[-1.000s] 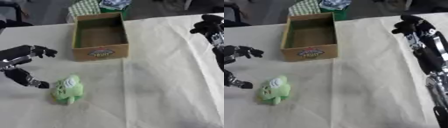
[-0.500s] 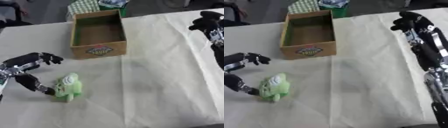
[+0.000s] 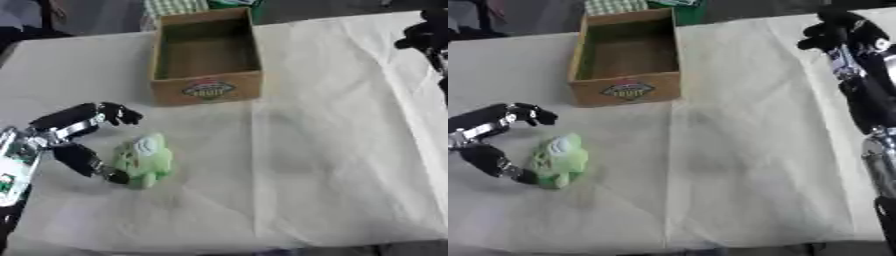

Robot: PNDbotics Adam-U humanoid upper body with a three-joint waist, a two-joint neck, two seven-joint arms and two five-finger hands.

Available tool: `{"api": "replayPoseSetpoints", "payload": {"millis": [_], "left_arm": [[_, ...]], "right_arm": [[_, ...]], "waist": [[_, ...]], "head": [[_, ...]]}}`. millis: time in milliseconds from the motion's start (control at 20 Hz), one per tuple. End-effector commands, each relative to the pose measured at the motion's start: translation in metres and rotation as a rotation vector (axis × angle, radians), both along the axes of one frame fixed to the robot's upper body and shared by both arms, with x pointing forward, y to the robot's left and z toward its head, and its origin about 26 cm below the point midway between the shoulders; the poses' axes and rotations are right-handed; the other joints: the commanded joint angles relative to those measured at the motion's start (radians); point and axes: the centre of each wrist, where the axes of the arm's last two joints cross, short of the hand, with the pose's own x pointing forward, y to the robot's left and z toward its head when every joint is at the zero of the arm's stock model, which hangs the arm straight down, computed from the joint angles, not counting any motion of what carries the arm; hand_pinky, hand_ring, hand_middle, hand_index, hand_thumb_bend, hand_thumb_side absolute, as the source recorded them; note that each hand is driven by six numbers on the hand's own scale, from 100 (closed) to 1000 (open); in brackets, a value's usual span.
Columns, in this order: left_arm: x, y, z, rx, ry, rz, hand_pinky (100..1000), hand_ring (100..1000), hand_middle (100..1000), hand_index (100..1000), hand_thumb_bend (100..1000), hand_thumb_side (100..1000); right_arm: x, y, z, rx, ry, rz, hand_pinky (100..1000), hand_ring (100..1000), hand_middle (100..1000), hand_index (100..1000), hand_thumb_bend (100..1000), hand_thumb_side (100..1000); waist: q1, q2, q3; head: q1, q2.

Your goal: Pick up objects on the table and place them in the box.

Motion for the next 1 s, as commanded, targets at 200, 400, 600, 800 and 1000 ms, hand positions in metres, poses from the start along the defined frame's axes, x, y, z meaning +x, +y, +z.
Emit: {"api": "replayPoseSetpoints", "payload": {"millis": [200,400,600,800,1000], "left_arm": [[0.000,0.000,0.004,0.028,0.050,-0.042,798,812,756,893,805,709],[0.000,-0.003,0.003,0.039,0.060,-0.035,792,806,743,885,798,722],[0.001,-0.006,0.003,0.055,0.052,-0.040,776,794,716,875,775,738],[0.002,-0.009,0.003,0.090,0.028,-0.046,757,772,682,858,759,739],[0.002,-0.010,0.002,0.112,0.002,-0.049,731,733,632,807,702,708]], "right_arm": [[-0.003,-0.001,0.006,-0.008,-0.019,-0.004,910,702,670,835,100,560],[-0.003,-0.001,0.006,-0.007,-0.017,-0.003,910,701,669,835,100,560],[-0.003,-0.001,0.005,-0.006,-0.014,-0.003,911,699,666,834,100,558],[-0.003,0.000,0.004,-0.004,-0.012,-0.003,912,697,665,834,100,558],[-0.003,-0.001,0.003,-0.001,-0.010,-0.005,913,696,664,834,100,557]], "waist": [[-0.003,-0.017,0.006],[-0.004,-0.015,0.006],[-0.005,-0.010,0.004],[-0.006,-0.006,0.004],[-0.005,-0.005,0.003]], "head": [[-0.002,0.004],[-0.006,0.000],[-0.014,-0.009],[-0.024,-0.017],[-0.027,-0.021]]}}
